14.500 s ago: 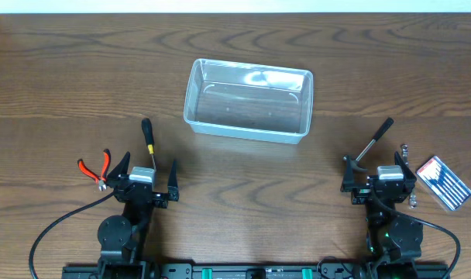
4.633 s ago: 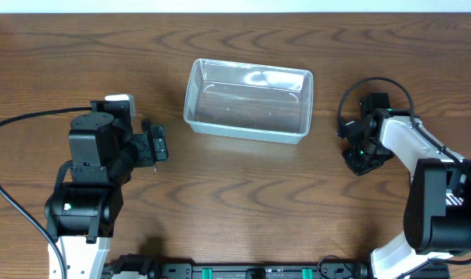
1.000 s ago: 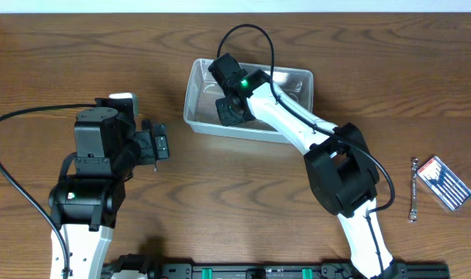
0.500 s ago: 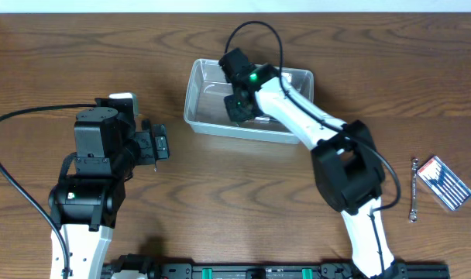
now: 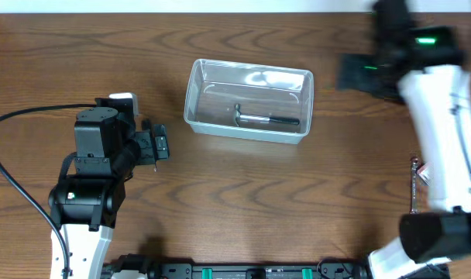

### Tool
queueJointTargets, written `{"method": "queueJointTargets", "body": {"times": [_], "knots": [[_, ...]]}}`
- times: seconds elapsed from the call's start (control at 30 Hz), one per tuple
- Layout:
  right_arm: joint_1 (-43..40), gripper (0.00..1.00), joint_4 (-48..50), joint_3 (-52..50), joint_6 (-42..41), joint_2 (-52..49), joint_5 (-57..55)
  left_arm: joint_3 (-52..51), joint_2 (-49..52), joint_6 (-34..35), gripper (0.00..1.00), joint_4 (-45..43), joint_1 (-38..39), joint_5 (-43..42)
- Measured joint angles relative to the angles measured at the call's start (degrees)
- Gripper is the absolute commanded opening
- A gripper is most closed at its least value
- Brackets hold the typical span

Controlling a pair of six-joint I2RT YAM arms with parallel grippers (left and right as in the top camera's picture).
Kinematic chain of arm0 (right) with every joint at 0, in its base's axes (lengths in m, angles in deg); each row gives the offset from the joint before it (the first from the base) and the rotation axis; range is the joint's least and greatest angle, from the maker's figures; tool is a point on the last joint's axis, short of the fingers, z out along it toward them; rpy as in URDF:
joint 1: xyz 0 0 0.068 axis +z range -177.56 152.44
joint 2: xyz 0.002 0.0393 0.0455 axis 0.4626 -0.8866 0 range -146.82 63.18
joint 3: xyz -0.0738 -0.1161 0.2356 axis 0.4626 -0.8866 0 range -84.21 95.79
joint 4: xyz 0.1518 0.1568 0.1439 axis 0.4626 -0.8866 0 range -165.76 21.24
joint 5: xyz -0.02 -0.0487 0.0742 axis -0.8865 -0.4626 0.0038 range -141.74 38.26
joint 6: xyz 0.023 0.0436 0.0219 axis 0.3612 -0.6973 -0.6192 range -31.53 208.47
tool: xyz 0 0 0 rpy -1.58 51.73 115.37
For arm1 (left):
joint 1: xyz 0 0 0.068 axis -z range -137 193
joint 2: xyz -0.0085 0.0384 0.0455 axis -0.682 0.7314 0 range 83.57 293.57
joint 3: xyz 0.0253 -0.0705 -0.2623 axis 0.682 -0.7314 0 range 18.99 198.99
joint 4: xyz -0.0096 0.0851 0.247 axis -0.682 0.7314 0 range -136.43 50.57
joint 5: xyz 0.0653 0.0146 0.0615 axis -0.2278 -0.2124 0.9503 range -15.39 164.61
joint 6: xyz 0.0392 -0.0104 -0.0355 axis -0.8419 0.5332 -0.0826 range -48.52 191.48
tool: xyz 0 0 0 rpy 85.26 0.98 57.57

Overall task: Pack container
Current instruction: 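Move the right gripper down to the chrome wrench beside the case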

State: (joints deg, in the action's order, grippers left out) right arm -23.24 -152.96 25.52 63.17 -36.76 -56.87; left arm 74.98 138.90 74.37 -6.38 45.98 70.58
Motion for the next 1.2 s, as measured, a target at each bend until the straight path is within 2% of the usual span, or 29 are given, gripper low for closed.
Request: {"method": "queueJointTargets", "body": {"times": [0.2, 0.43, 0.53, 0.7, 0.8, 0.97, 1.2], "knots": [[-8.61, 0.99, -7.58, -3.48, -3.72, 0.76, -0.92, 0.00, 0.00, -0.02, 0.98, -0.02, 0.00, 0.00], [-11.21, 0.99, -7.17, -18.91, -7.02, 9.55, -0.72, 0.00, 0.00, 0.00, 0.99, 0.00, 0.00, 0.00], [-11.41, 0.99, -4.09, -25.53, -8.22, 17.99, -0.72, 0.00, 0.00, 0.00, 0.98, -0.04, 0.00, 0.00], [-12.28, 0.99, 6.78, -37.24, -6.36, 29.16, -0.74, 0.00, 0.00, -0.02, 0.98, -0.04, 0.00, 0.00], [-15.08, 0.99, 9.97, -44.19, -4.96, 30.10, -0.61, 0.00, 0.00, -0.02, 0.98, -0.02, 0.00, 0.00], [-24.92, 0.99, 15.78, -54.86, -1.42, 29.07, 0.57, 0.00, 0.00, -0.02, 0.98, 0.00, 0.00, 0.00], [-34.12, 0.99, 20.74, -58.84, 8.31, 29.07, 0.81, 0.00, 0.00, -0.02, 0.98, 0.02, 0.00, 0.00]]}}
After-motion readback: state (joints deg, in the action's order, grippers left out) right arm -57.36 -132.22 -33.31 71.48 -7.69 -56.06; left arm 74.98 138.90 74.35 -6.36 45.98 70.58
